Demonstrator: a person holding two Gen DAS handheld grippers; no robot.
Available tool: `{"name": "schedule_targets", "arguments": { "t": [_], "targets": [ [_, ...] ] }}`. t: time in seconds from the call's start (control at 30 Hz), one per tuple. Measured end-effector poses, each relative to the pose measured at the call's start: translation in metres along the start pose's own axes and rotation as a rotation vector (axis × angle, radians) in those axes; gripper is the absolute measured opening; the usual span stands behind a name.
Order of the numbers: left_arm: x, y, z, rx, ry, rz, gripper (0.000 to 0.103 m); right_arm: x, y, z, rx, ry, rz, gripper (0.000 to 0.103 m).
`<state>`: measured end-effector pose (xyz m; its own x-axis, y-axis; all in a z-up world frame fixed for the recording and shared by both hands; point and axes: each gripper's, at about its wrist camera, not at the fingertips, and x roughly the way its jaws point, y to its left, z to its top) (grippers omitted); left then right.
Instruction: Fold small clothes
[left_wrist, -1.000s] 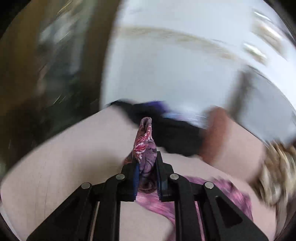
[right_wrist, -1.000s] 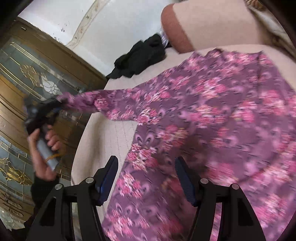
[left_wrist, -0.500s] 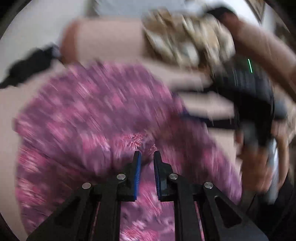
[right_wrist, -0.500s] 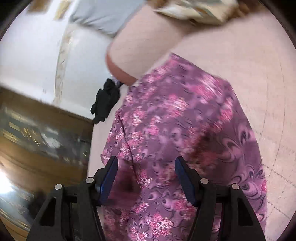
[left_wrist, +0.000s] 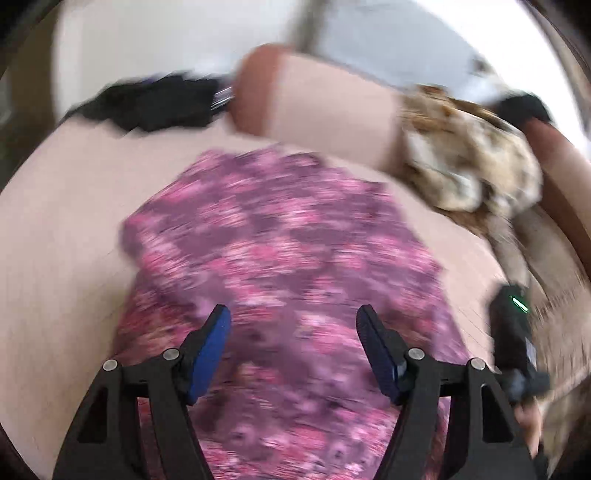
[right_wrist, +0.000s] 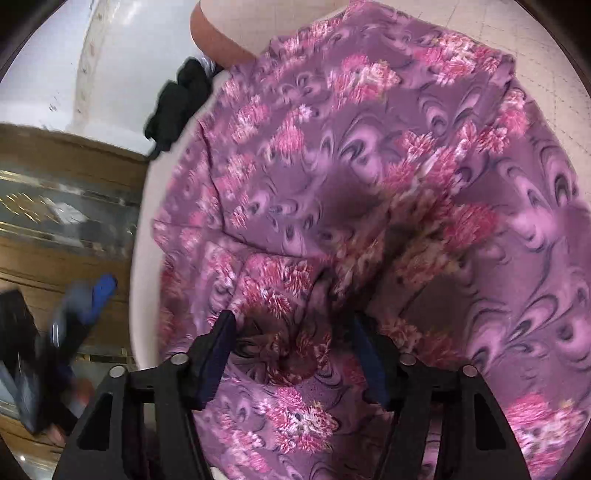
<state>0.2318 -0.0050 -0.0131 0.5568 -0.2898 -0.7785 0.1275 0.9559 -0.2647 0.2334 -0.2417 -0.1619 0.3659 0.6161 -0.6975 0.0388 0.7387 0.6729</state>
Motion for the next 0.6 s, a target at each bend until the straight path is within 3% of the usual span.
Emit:
{"name": "schedule_targets", "arguments": {
  "t": [0.07,0.1,0.17,0.2,0.23,0.43,0.5,0.6],
  "targets": [
    [0.002,0.017,0.002,-0.059,0.015,0.025,0.069,-0.004,0.014,-0.002,-0.052,-0.029,-0.049,0.046],
    [0.002,0.023,0.002,-0.078,0.019,0.037,0.069,-0.006,0.017,-0.004,-0.063,-0.038,-0.057,0.032],
    [0.001,0.035,0.003,-0.118,0.029,0.054,0.069,-0.009,0.026,-0.009,-0.098,-0.044,-0.068,0.021],
    [-0.001,0.038,0.001,-0.132,0.030,0.055,0.069,-0.010,0.031,-0.011,-0.107,-0.044,-0.063,0.008],
    [0.000,0.042,0.002,-0.146,0.027,0.055,0.069,-0.017,0.036,-0.015,-0.114,-0.060,-0.054,0.004],
    [0.006,0.056,0.012,-0.210,0.027,0.057,0.069,-0.086,0.074,-0.042,-0.298,-0.215,0.063,0.004],
    [0.012,0.059,0.010,-0.234,0.067,0.035,0.069,-0.079,0.075,-0.052,-0.321,-0.185,0.076,0.004],
    [0.016,0.065,0.008,-0.274,0.116,-0.009,0.069,-0.050,0.067,-0.065,-0.337,-0.092,0.012,0.006]
  ]
}}
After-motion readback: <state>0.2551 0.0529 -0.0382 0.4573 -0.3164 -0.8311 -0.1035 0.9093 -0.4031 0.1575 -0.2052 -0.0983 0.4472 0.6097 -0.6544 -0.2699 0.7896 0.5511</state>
